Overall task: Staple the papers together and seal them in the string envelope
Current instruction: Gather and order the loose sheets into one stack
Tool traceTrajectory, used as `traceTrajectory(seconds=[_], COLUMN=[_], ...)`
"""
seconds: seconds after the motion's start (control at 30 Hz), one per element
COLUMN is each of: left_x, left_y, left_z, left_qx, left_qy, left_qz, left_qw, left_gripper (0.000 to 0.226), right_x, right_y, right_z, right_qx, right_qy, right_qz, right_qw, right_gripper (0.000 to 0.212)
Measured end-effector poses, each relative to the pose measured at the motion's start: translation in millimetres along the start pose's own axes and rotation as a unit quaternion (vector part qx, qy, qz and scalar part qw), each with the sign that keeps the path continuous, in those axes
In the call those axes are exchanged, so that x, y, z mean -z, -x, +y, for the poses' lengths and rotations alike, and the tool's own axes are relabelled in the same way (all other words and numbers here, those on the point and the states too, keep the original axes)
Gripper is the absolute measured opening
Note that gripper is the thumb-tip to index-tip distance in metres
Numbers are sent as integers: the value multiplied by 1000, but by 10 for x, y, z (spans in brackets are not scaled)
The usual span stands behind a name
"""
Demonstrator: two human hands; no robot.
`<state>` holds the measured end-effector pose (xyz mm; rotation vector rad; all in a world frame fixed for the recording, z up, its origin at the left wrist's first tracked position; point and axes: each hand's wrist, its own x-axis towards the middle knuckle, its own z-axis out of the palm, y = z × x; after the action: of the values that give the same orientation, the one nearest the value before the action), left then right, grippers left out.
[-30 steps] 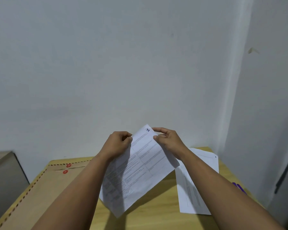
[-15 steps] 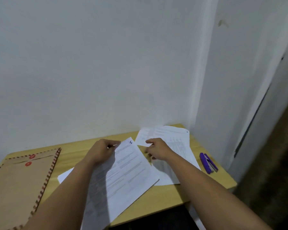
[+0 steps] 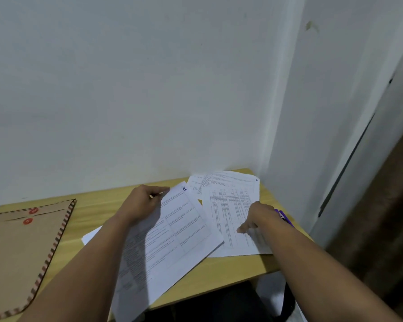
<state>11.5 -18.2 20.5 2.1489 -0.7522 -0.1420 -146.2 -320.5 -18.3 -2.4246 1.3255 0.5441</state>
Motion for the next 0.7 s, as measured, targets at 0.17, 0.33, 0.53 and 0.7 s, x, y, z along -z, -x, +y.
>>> traceTrajectory(seconds=[0.17, 0.33, 0.53, 0.7], left_x=[88, 176, 225, 243], left_y=[45, 92, 120, 153], left_z=[74, 145, 158, 156], left_qx=[-13, -23, -23, -29], left_qy=[-1, -14, -30, -31], left_qz=[17, 26, 42, 44], left_qw=[1000, 999, 998, 998], left_gripper=[24, 26, 27, 30], right_x=[13, 8, -3, 32], right_y=[59, 102, 51, 49], right_z=[-57, -47, -10, 23], right_qx=[1, 4, 20, 83], right_qy=[-14, -19, -16, -113], right_qz=[18, -1, 17, 37], right_qw=[1000, 1000, 1000, 990], right_gripper=[82, 75, 61, 60])
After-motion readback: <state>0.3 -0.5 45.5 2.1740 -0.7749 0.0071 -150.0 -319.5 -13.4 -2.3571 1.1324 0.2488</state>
